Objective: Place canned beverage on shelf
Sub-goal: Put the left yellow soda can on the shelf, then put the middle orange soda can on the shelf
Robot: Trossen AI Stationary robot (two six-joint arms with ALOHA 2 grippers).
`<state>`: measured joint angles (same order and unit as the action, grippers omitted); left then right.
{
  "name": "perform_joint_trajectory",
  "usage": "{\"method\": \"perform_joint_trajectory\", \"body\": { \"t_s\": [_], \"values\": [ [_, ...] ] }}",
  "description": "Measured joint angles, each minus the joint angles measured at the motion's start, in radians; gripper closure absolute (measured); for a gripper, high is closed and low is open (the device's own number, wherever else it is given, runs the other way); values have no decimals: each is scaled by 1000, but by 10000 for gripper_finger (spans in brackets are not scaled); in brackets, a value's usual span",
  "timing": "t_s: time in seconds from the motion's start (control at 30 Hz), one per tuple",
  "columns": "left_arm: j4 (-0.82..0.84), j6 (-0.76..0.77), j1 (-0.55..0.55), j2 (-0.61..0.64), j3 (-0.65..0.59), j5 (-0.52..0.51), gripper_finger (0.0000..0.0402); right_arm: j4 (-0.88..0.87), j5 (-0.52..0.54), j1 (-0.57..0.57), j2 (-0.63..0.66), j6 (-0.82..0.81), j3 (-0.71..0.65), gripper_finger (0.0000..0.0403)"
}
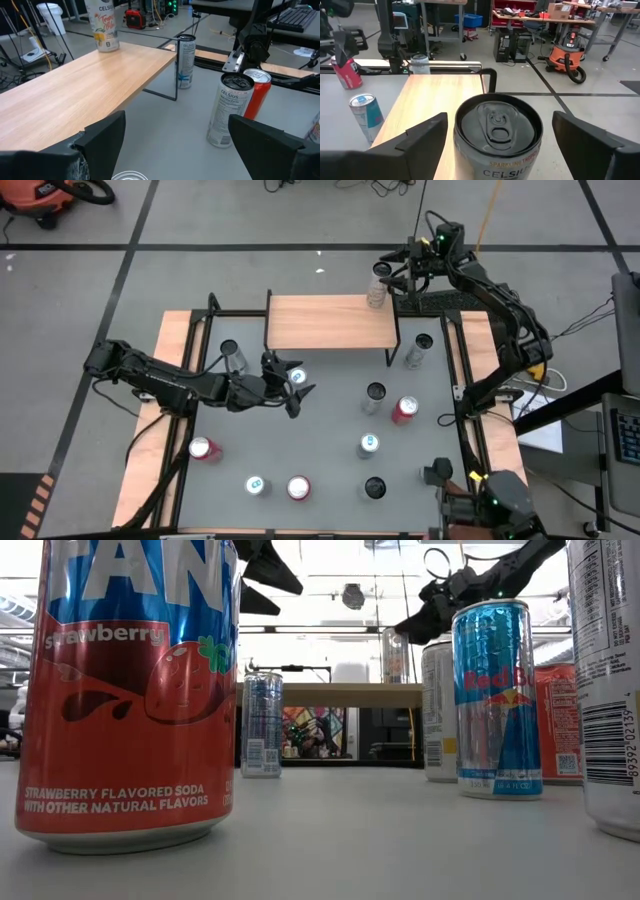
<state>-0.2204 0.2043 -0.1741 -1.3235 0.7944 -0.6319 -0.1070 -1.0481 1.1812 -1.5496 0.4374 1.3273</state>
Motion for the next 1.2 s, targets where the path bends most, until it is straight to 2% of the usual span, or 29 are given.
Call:
{"method": "perform_joint_trajectory", "body": {
  "t_s": [0.33,0.53,0.7,1.0,1.2],
  "values": [
    [6,0,0,0,0,0,47,2,0,-12,61,-55,0,65],
    [6,0,0,0,0,0,47,1,7,-51,149,-93,0,65],
    [6,0,0,0,0,0,47,-66,57,-113,246,-113,0,65],
    [6,1,-18,0,0,-1,47,-336,63,-343,425,-51,0,65],
    [3,36,-44,0,0,-1,47,-444,228,-565,513,-58,1,65]
  ]
}}
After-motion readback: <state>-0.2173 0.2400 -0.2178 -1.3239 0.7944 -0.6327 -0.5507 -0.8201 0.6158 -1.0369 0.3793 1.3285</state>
